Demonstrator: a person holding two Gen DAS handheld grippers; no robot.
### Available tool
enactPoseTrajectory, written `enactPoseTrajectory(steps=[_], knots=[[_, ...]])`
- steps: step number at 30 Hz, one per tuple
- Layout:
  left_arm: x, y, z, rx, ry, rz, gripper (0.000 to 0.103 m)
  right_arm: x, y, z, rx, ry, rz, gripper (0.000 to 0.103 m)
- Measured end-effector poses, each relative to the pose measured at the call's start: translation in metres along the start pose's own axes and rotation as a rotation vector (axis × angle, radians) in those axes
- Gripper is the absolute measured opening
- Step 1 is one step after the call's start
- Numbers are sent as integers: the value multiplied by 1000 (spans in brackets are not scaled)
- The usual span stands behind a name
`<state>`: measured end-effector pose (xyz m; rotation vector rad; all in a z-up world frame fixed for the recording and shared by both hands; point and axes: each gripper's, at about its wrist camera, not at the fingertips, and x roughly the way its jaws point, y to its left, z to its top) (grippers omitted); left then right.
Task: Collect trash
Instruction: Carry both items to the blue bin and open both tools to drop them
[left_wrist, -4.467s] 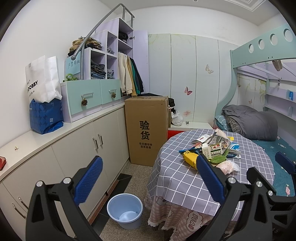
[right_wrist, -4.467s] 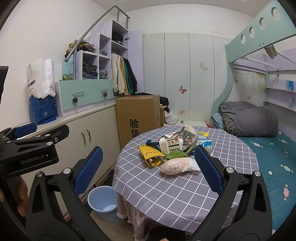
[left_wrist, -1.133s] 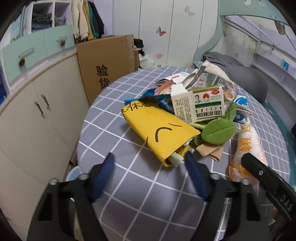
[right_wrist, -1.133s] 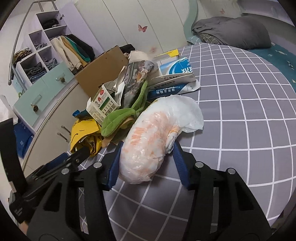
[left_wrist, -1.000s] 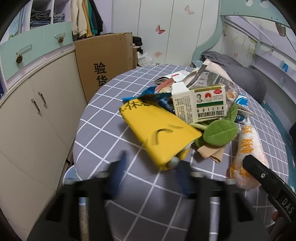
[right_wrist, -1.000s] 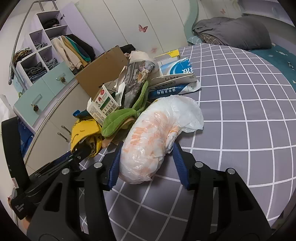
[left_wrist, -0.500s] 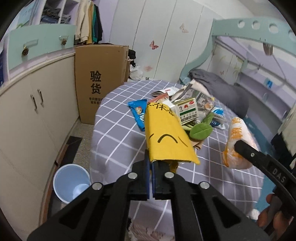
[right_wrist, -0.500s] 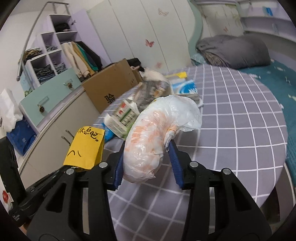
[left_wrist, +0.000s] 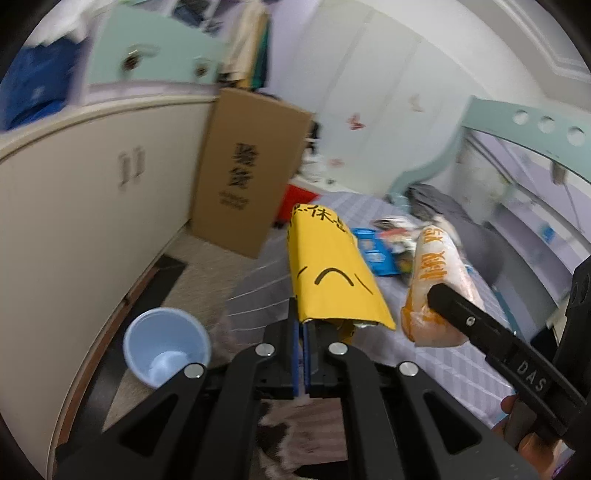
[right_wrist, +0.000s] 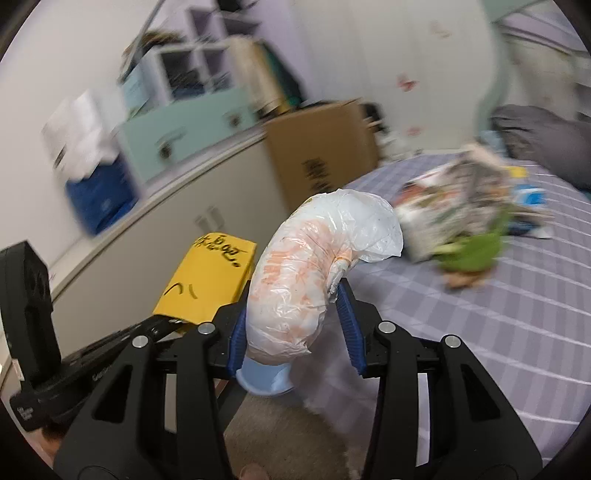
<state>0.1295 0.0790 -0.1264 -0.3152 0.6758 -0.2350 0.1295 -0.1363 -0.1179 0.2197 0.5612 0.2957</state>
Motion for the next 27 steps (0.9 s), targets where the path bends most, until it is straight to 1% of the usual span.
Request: enactPoseTrajectory(steps=[2,3,4,5,6,7,8,11,13,15,16,17,19,20,21,22,24,25,27], knots=[[1,24,0,-40,12,41,1,25,18,-7,-37,47,51,43],[4,42,-1,-69,25,86,2,36,25,-10,-50,68,71,43],[8,57,-2,-97,38,112,1,53,36,-14,-76,102,94,43],[10,68,0,-118,47,126,1,65,44,-17,-90,121,109,43],[14,87,-1,-156,62,156,1,76,52,-21,-102,143,122,43],[17,97,-2,-173,68,177,1,95,59,-24,-116,180,136,43],[22,112,-3,-198,79,215,1,106,67,-30,-120,200,151,43],[34,144,-6,-239,89,311,1,145,83,-39,-146,259,166,43],[43,162,-5,-249,94,358,1,176,90,-43,-141,298,184,46],[55,179,-5,-262,111,394,1,200,99,-50,-146,315,198,59],[63,187,-4,-269,116,404,1,219,101,-53,-143,322,206,65],[68,191,-4,-271,120,409,1,230,103,-56,-152,323,203,74],[84,203,-4,-271,150,438,1,254,105,-61,-189,335,166,75],[93,208,-4,-277,166,443,1,267,104,-66,-197,371,144,75],[97,211,-5,-281,177,439,1,273,102,-68,-185,391,142,75],[102,213,-5,-284,187,432,1,274,100,-69,-174,394,143,76],[108,217,-9,-280,195,428,2,270,101,-70,-186,369,124,83],[111,217,-12,-278,201,427,2,266,101,-71,-194,356,103,83],[121,220,-15,-280,217,421,2,263,98,-72,-207,348,92,84]])
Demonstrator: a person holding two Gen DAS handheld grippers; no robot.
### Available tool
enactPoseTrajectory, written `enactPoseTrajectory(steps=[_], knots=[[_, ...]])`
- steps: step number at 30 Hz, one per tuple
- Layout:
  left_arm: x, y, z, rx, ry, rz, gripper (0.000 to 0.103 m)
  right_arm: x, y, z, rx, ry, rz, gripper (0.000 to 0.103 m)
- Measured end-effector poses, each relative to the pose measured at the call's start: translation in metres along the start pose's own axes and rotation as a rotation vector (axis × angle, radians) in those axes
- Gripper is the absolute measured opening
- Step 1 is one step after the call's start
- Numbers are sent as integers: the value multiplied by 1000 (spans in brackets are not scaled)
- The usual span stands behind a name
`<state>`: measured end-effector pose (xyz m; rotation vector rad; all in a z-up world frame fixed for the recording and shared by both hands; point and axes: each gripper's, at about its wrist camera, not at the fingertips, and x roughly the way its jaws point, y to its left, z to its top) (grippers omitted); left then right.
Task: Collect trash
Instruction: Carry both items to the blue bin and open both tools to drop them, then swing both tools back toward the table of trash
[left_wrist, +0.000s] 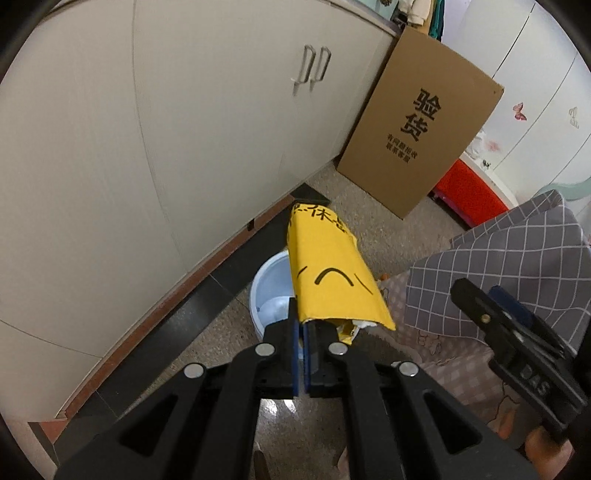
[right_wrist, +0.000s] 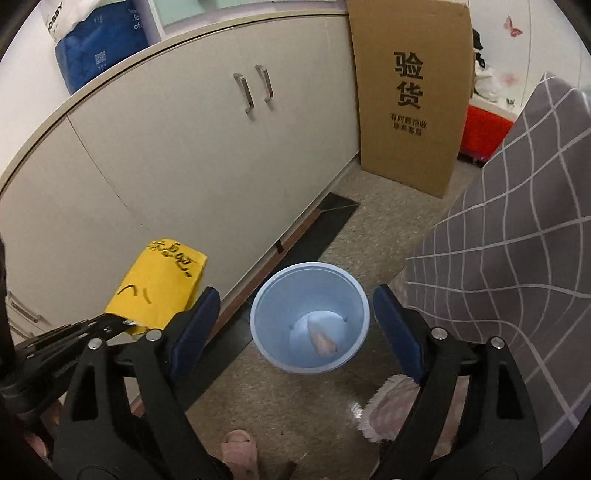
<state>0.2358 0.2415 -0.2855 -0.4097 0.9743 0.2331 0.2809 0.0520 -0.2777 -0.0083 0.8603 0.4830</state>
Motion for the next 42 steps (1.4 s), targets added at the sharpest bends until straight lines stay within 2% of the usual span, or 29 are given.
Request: enactPoseTrajectory(steps=[8,12,17,18,19,20,21,22,24,32,35,42], knots=[[20,-18,0,61,25,10,2,-20,-7,-2,-24,-88,-141,87],[25,-29,7,98,16,17,2,-28,-11,0,-28,-119,-172,88],[27,-45,25,134,-32,23,5,-33,-17,3,-16,-140,-177,88],[28,-48,29,132,-44,15,16,-35,-18,3,-12,-142,-178,88],[28,-49,32,129,-48,15,46,-35,-19,3,-9,-140,-178,88],[28,-49,33,127,-51,24,65,-36,-19,3,-6,-138,-176,88],[25,-49,33,123,-73,49,78,-37,-19,3,-5,-137,-175,88],[22,-50,33,124,-97,67,78,-38,-20,3,-3,-136,-174,88],[17,-50,29,137,-97,88,78,-40,-19,2,-4,-131,-169,88],[-26,-38,15,104,-133,76,78,-59,-8,3,1,-121,-115,88],[-56,-32,12,79,-182,69,78,-76,-3,6,19,-137,-78,89],[-142,-35,4,6,-365,60,78,-138,1,18,95,-206,52,90]])
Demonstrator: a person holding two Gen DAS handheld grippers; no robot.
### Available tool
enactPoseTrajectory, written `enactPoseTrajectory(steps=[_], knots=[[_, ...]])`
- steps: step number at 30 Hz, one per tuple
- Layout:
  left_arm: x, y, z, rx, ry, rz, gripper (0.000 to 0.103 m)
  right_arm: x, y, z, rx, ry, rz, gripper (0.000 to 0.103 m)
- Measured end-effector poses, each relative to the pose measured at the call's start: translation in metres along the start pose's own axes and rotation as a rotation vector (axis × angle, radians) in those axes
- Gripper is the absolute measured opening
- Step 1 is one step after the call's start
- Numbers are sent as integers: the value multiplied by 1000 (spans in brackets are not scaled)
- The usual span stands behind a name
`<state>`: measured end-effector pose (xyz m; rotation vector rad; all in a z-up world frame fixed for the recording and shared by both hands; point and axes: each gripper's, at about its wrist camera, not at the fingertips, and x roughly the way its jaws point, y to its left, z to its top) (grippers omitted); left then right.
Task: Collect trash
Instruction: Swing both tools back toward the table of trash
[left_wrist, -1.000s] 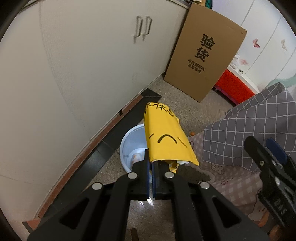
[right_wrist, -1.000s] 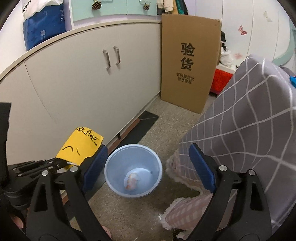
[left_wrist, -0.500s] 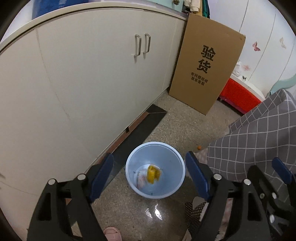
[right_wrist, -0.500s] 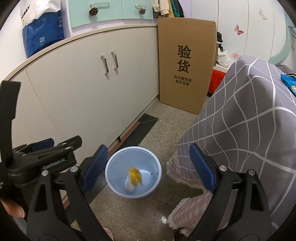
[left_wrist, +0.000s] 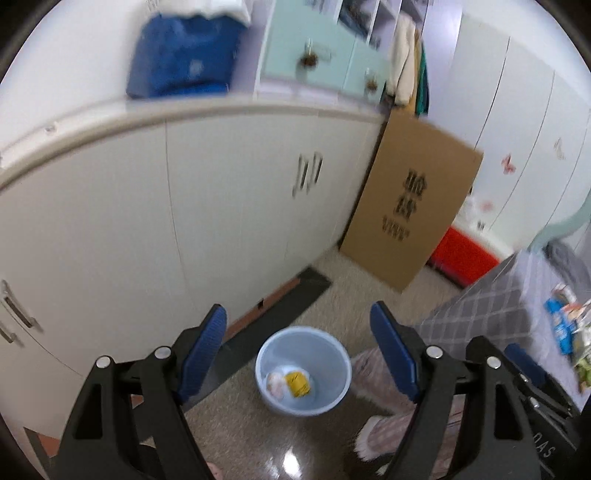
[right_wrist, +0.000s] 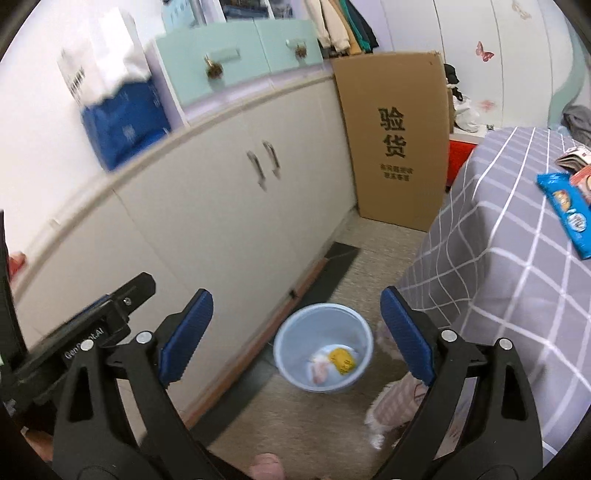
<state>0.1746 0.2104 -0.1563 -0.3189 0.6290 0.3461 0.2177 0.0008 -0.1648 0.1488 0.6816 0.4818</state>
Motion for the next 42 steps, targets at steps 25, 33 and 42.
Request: enactPoseTrajectory(steps=[25,33,42], knots=[[-48,-290,-77,421,187,-625,78,-219,-227,-22,389,-268,-480,95],[-21,-338,-87,437,239,-646,78,-224,-264,-37,446,-223,-483,95],[-12,-360,-82,414,267,-720,2,-217,-279,-37,482,-174,-417,95]])
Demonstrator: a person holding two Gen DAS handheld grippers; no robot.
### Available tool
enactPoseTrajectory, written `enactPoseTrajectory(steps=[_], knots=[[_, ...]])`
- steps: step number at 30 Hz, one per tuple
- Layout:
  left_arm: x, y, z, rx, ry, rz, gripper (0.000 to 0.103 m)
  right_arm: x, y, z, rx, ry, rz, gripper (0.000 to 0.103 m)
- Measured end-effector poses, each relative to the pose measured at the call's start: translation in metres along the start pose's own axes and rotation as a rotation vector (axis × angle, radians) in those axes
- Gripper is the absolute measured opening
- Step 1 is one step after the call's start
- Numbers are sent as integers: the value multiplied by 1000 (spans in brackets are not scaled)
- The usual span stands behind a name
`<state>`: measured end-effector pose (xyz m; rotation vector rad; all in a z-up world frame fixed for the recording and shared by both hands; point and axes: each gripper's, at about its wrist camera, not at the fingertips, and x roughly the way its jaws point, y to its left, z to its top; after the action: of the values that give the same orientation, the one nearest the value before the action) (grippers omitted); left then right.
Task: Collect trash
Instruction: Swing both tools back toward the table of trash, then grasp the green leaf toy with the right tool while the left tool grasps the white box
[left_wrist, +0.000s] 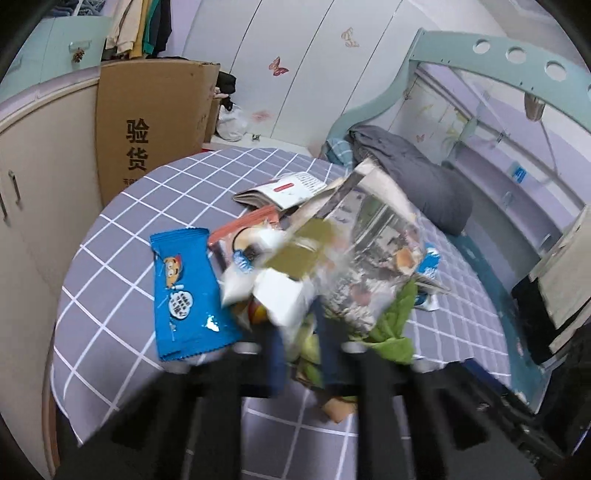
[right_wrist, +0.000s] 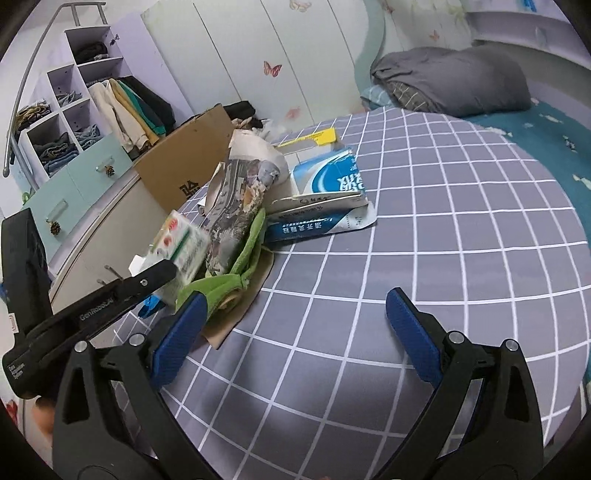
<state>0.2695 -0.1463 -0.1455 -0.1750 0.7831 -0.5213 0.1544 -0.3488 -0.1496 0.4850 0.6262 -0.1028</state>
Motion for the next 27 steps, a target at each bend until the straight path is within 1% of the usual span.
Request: enactPoseTrajectory(steps=[4,6,8,10,11,13,14,15,16,17,18,19,21,27], knots=[[-21,-4,-2,23,-65,-6,2,3,4,3,-8,11,24,95],[-36,-8,-4,45,-107,17,2,8,10,6,-22,20,33,95],[-51,-9,-7,60,-145,51,2,14,17,8,-44,34,22,95],[-62,-8,-9,73,-162,64,2,21,25,10,-62,68,36,95],[-67,-7,-10,76,-166,84,2,27,31,12,-78,91,53,92],[-74,-4,-12,84,-171,104,2,34,40,15,-105,108,57,76],[-78,-3,-13,86,-173,112,2,37,43,16,-116,117,52,58],[-82,0,-15,83,-169,117,2,42,45,17,-124,134,49,37],[-84,2,-17,80,-167,116,2,46,46,17,-132,160,54,27],[-87,4,-18,75,-166,116,2,48,45,16,-134,177,62,23],[-91,7,-20,72,-171,120,2,45,46,16,-140,165,60,17],[-95,10,-21,71,-174,124,2,33,45,16,-150,118,47,16],[-103,14,-21,62,-183,136,2,16,45,17,-162,63,27,15],[-125,26,-24,49,-208,160,2,-41,38,28,-142,-72,52,14]])
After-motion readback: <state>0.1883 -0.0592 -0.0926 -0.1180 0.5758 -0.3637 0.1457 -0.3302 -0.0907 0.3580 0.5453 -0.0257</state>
